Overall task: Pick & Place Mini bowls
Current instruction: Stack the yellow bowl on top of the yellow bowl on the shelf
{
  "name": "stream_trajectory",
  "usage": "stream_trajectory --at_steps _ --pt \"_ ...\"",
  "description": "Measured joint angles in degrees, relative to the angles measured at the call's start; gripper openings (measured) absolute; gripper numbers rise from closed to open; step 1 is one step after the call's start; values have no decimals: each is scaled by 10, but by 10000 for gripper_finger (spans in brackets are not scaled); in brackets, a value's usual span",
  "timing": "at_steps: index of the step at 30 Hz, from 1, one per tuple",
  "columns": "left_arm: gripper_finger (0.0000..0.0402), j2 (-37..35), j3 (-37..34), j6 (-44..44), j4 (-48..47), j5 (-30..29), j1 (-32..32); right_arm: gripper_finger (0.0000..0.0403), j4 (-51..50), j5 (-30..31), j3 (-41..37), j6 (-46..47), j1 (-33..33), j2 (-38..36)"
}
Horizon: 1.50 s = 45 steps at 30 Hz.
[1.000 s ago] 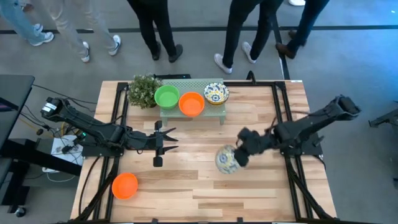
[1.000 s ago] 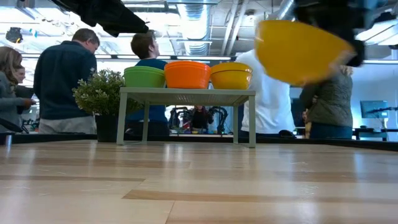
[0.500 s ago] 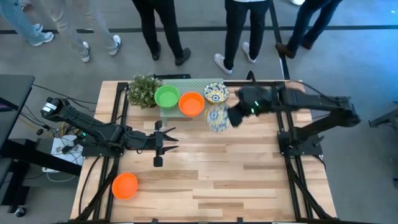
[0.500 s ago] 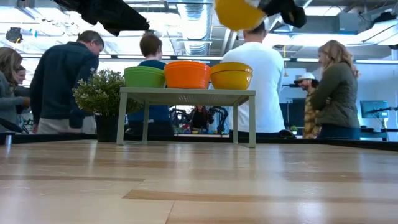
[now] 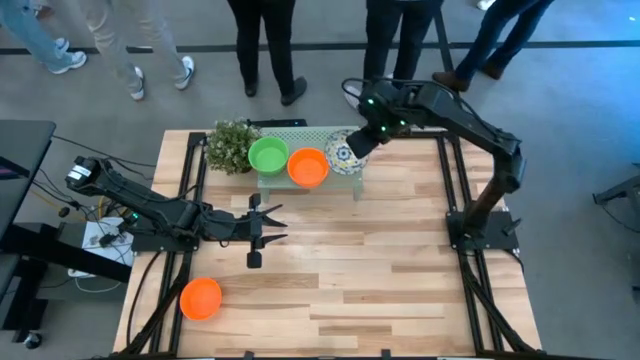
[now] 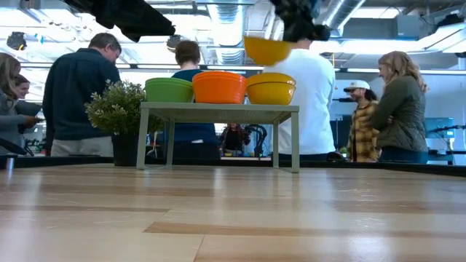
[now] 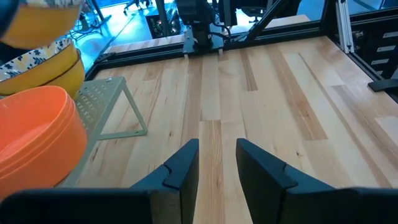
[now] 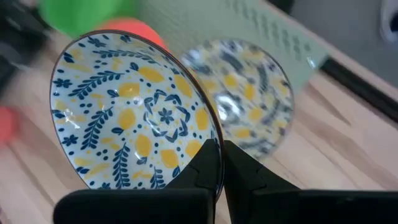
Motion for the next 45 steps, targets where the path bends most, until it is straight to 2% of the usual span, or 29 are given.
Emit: stream_trajectory --at_steps 8,15,18,24,45 --pt "108 0 0 0 0 0 0 7 -5 -39 14 -26 -45 30" --pt "108 0 0 -19 0 0 0 7 -24 -37 15 -30 -76 49" --pt "108 0 0 -26 0 0 0 7 -27 -38 14 -41 -81 70" --pt "108 0 0 -26 1 0 0 7 -27 -82 15 -57 -90 78" --pt "108 0 0 -26 1 0 0 18 -32 -96 14 -91 -117 114"
